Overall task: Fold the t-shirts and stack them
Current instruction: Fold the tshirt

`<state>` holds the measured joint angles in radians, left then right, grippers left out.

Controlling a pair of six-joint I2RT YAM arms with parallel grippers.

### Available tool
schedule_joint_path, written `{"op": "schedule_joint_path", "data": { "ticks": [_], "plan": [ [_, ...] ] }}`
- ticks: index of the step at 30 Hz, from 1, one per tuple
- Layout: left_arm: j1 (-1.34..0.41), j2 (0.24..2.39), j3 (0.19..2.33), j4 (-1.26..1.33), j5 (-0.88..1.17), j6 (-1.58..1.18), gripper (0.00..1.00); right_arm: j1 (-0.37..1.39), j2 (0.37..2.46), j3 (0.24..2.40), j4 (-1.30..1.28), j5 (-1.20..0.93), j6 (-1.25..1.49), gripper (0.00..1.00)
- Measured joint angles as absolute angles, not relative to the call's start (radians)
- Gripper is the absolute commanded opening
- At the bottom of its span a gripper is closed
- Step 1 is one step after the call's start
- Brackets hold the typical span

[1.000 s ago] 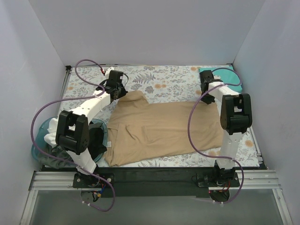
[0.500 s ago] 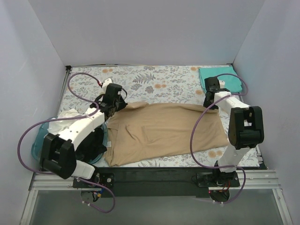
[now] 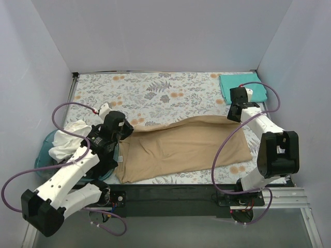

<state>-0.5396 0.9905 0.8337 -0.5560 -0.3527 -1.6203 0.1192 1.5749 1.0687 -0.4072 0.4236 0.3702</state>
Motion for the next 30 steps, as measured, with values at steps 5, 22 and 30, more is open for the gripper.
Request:
{"op": "schedule_joint_path", "data": {
  "ticks": [5, 22, 30],
  "plan": [
    [-0.544, 0.873, 0.789, -0.637, -0.352, -1.673, 0.0, 0.119, 1.518, 1.031, -0.408, 0.429, 0.362, 0.01],
    [-0.552, 0.661, 0.656, -0.786, -0.188, -1.731, 0.0, 0.119, 1.428, 0.925, -0.405, 0.431, 0.36, 0.01],
    [-0.553, 0.54, 0.52, -0.83, 0.023, -1.765, 0.35, 0.119, 1.399, 0.822, -0.401, 0.447, 0.37, 0.41]
  ]
}}
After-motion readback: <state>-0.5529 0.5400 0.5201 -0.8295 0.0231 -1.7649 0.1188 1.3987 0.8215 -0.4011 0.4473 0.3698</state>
